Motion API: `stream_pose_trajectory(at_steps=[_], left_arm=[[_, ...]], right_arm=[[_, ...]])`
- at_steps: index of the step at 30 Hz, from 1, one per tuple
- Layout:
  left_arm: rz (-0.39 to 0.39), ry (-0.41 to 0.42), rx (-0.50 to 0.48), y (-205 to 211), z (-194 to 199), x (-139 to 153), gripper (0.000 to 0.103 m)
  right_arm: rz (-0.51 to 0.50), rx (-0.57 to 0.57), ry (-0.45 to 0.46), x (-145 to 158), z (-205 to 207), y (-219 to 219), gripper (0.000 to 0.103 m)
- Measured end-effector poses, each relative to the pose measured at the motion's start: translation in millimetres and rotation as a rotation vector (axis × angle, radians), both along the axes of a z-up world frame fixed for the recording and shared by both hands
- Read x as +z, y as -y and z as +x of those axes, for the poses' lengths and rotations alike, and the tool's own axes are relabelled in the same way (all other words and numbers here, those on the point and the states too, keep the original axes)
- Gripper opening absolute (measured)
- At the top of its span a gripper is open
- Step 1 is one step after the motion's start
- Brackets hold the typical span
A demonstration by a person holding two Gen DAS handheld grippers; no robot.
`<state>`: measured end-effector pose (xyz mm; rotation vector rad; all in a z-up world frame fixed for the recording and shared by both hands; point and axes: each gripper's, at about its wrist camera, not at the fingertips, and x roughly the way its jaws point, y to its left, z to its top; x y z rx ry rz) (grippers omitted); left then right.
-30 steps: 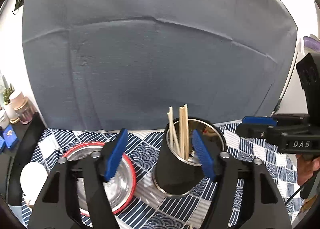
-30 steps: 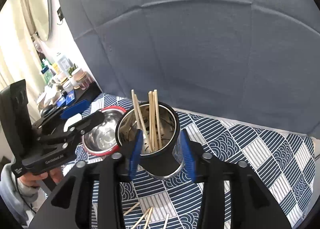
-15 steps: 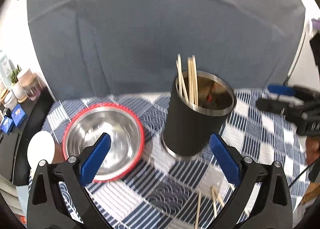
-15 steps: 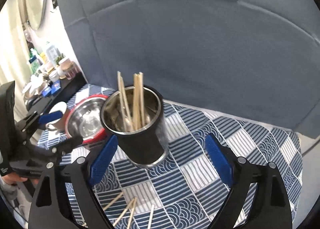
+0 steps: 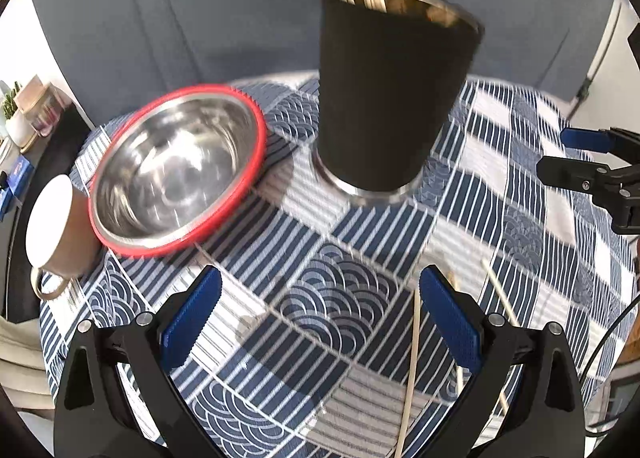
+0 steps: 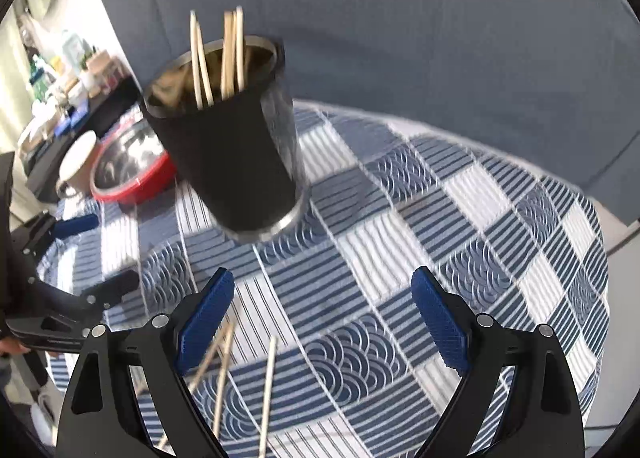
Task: Organize utensils
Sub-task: 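Move both tools back down toward the remaining chopsticks, then close the left tool on one chopstick while the right tool grasps another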
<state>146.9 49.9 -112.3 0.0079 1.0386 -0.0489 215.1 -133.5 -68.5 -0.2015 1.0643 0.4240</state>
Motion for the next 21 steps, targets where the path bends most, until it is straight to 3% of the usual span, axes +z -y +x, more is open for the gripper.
stream_pose_trajectory(at_steps=[13, 21], left_arm=[[0.042, -0.149, -0.051, 19, -26, -45, 0.097], [0.069, -0.182, -0.079, 23, -37, -54, 0.097]], right_arm=[[-0.064, 0.01, -0.134, -56, -32, 8, 0.086], [-0.107, 0.027, -0.185, -81, -56, 14, 0.086]])
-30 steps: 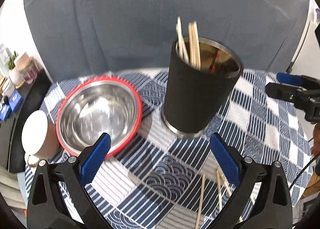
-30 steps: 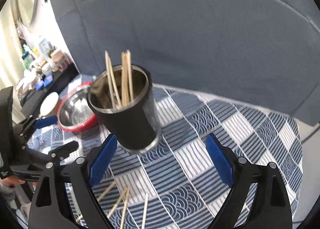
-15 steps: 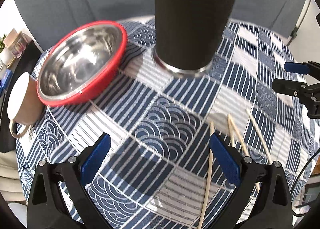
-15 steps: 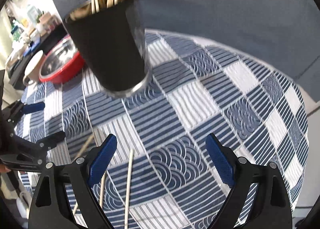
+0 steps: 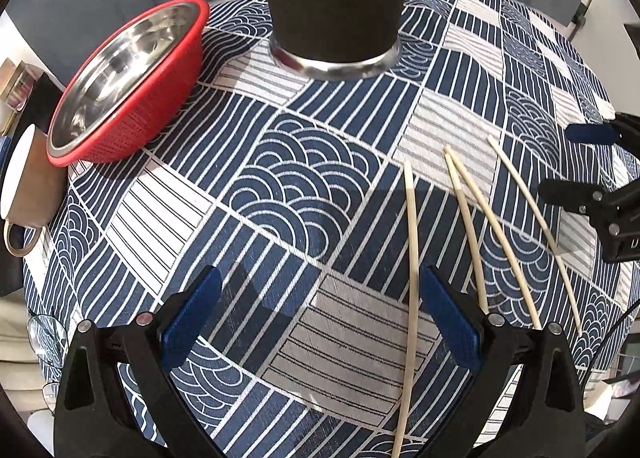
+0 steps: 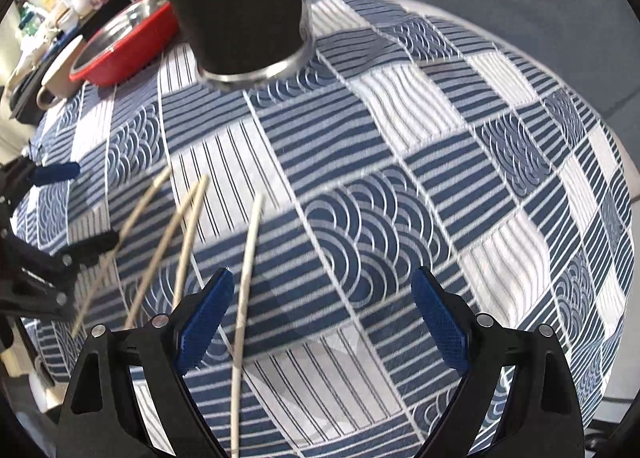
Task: Organize utensils
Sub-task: 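Close the left tool on one chopstick while the right tool grasps another, then lift both held chopsticks upright and carry them over the black holder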
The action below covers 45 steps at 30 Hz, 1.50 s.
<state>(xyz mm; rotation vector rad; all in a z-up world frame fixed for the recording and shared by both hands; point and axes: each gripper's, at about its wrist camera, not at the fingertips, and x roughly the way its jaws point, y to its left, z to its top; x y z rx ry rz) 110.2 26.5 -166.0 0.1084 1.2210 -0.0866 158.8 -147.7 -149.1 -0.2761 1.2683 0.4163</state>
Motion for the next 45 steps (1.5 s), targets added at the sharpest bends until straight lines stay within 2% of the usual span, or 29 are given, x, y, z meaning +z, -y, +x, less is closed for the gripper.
stream_pose_trajectory(at_steps=[5, 12, 15, 19, 25, 27, 28, 30, 32, 33, 35, 36, 38, 39, 40, 41, 42, 45], left_arm=[[-0.01, -0.029, 0.008, 2, 1, -6, 0.097], [-0.024, -0.035, 0.017, 1, 1, -7, 0.098], [-0.023, -0.031, 0.019, -1, 1, -6, 0.099], [-0.023, -0.014, 0.005, 2, 3, -8, 0.099], [-0.024, -0.017, 0.006, 2, 0, -8, 0.099], [-0.026, -0.015, 0.015, 1, -1, -8, 0.099], [-0.026, -0.016, 0.02, 1, -2, -8, 0.099], [-0.027, -0.012, 0.019, 0, -4, -8, 0.099], [-0.029, -0.014, 0.016, -1, -5, -7, 0.097], [-0.029, -0.015, 0.012, -2, -6, -6, 0.095], [-0.03, -0.018, 0.002, -3, -8, -3, 0.087], [-0.031, -0.018, -0.007, -4, -9, -1, 0.083], [-0.035, -0.017, -0.01, -10, -11, 3, 0.065], [-0.037, -0.016, -0.006, -15, -12, 5, 0.052], [-0.039, -0.015, -0.002, -21, -13, 6, 0.044], [-0.044, -0.016, 0.002, -25, -13, 7, 0.03], [-0.058, -0.019, 0.007, -33, -13, 7, 0.021], [-0.101, -0.031, 0.034, -49, -14, 7, 0.008]], right_arm=[[0.003, -0.007, -0.039, -11, -8, 7, 0.086], [-0.013, 0.013, -0.03, -13, -18, -1, 0.086], [-0.024, 0.008, -0.025, -13, -22, -6, 0.088], [-0.019, -0.034, -0.031, -14, -24, -5, 0.096], [-0.014, -0.043, -0.029, -14, -23, 2, 0.096], [-0.015, -0.014, -0.02, -14, -23, 6, 0.094], [-0.014, 0.003, -0.018, -15, -22, 9, 0.093], [-0.004, 0.024, -0.003, -12, -29, 15, 0.082], [0.004, 0.027, 0.007, -8, -35, 20, 0.056], [0.007, 0.022, 0.011, -6, -37, 24, 0.05], [0.016, 0.001, 0.019, -4, -39, 35, 0.03], [0.021, -0.006, 0.019, -4, -39, 40, 0.026], [0.023, -0.02, 0.019, -4, -38, 49, 0.011], [0.025, -0.026, 0.014, -2, -35, 51, 0.009], [0.031, -0.028, 0.002, -2, -33, 55, 0.006], [0.036, -0.029, -0.008, -2, -32, 58, 0.005], [0.038, -0.032, -0.018, -3, -29, 62, 0.005], [0.067, -0.052, -0.044, -4, -23, 62, 0.005]])
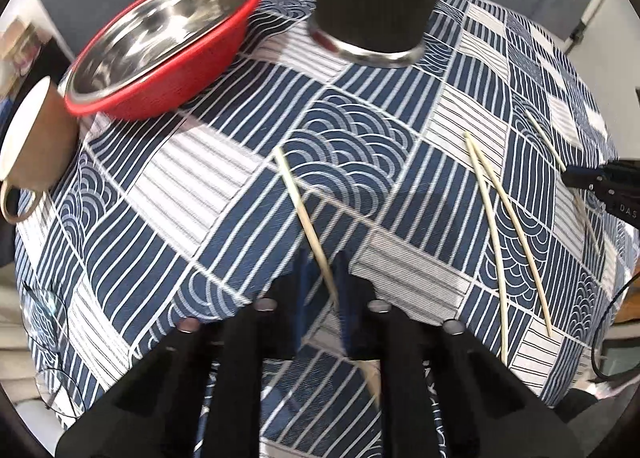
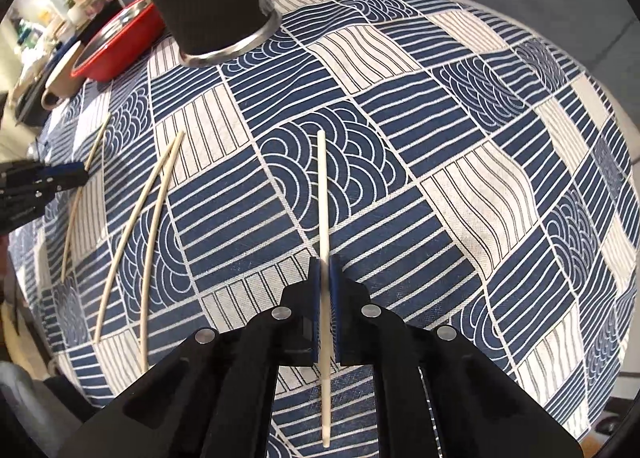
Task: Organize utensils
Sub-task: 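Lift both held chopsticks upright and carry them over the black holder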
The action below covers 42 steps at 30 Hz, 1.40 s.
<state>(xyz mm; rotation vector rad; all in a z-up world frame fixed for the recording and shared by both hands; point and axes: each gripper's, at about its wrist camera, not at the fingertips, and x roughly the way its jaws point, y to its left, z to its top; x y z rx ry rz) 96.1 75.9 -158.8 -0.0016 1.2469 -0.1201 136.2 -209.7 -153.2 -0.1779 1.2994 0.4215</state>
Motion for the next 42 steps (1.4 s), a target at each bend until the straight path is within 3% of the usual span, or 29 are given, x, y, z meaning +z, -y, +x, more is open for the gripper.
stream_pose_trajectory(at_steps=[8, 17, 27, 37, 42], left_arm=[[-0.141, -0.039, 0.091, -26, -9, -1, 0.005], [-0.14, -0.087, 0.111, -30, -21, 4, 0.005], [-0.088, 0.039, 0.13, -38, -6, 61, 0.005], [-0.069, 0.202, 0.125, -30, 35, 129, 0.005], [-0.042, 0.28, 0.111, -23, 54, 162, 0.005]], right_arm=[[0.059, -0.067, -0.037, -3, 4, 9, 0.004], [0.086, -0.129, -0.038, 10, 17, 26, 0.005], [0.115, -0.128, 0.086, 66, 44, 37, 0.005], [0.162, -0.127, 0.21, 127, 77, 33, 0.005], [0.238, -0.137, 0.271, 156, 91, 27, 0.005]])
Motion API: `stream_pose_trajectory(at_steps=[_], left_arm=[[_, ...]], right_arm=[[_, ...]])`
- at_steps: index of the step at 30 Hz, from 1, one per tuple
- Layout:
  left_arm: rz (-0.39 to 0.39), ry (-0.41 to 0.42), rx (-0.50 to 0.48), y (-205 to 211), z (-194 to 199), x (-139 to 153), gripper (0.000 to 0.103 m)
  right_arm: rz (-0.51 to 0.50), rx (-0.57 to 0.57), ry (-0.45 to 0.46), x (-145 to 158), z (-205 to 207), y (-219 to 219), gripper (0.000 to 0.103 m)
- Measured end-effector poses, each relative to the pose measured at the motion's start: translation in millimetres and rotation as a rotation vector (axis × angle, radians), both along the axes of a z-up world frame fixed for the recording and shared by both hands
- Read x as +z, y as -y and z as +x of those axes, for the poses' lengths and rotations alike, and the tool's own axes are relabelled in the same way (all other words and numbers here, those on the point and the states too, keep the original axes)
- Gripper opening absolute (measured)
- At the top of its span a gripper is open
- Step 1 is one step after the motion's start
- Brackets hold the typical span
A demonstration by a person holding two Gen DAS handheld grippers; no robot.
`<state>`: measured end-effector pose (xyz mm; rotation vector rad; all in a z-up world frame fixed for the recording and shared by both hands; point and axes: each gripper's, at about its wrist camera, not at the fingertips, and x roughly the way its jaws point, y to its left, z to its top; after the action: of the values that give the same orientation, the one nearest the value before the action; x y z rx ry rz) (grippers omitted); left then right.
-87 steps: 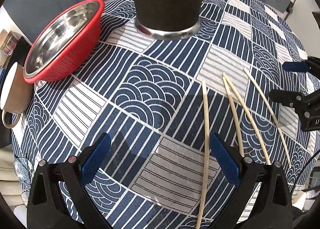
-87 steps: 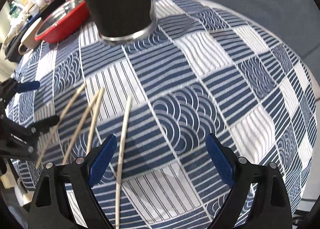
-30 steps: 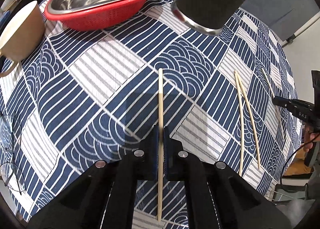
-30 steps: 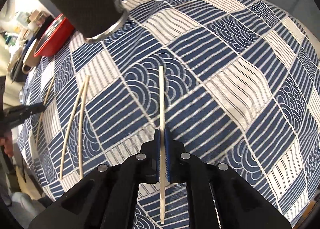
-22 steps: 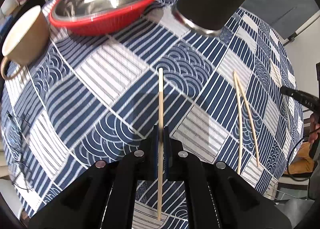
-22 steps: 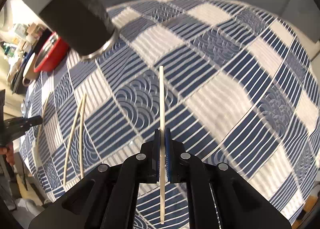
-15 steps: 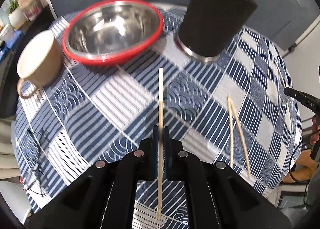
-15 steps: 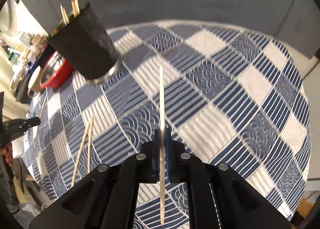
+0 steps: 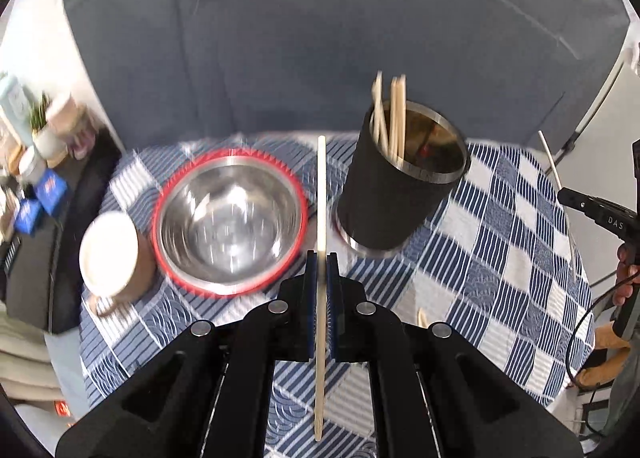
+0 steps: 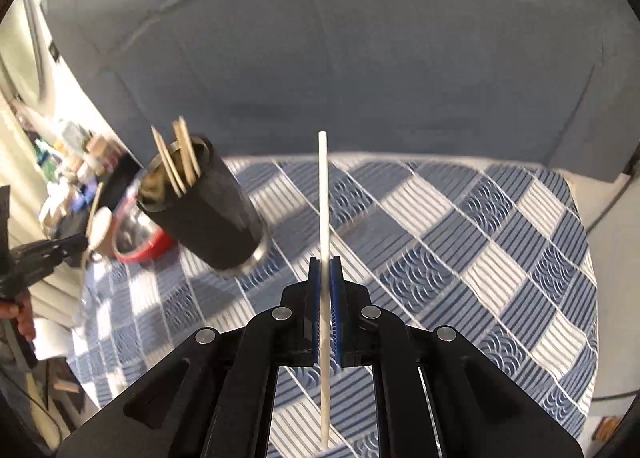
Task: Organize utensils
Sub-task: 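Lift both held chopsticks upright and carry them over the black holder, then lower both chopsticks into the black holder and open both tools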
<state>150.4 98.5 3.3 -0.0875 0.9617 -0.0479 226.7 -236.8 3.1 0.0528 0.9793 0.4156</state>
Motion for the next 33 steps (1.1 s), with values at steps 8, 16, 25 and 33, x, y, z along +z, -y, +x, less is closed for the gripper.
stream_pose_trajectory(at_steps=[8, 16, 25, 33], left_arm=[[0.008, 0.051, -0.009, 12, 34, 28, 0.005], [0.005, 0.083, -0.021, 25, 57, 45, 0.005], [-0.055, 0.128, -0.022, 31, 81, 58, 0.005], [-0.155, 0.245, -0.034, 32, 99, 68, 0.005]], right_arm=[[0.014, 0.029, 0.063, 28, 17, -20, 0.005], [0.058, 0.057, 0.094, 41, 37, -43, 0.005], [0.202, 0.103, 0.192, 56, 56, -68, 0.005], [0.299, 0.138, 0.246, 55, 79, -100, 0.005]])
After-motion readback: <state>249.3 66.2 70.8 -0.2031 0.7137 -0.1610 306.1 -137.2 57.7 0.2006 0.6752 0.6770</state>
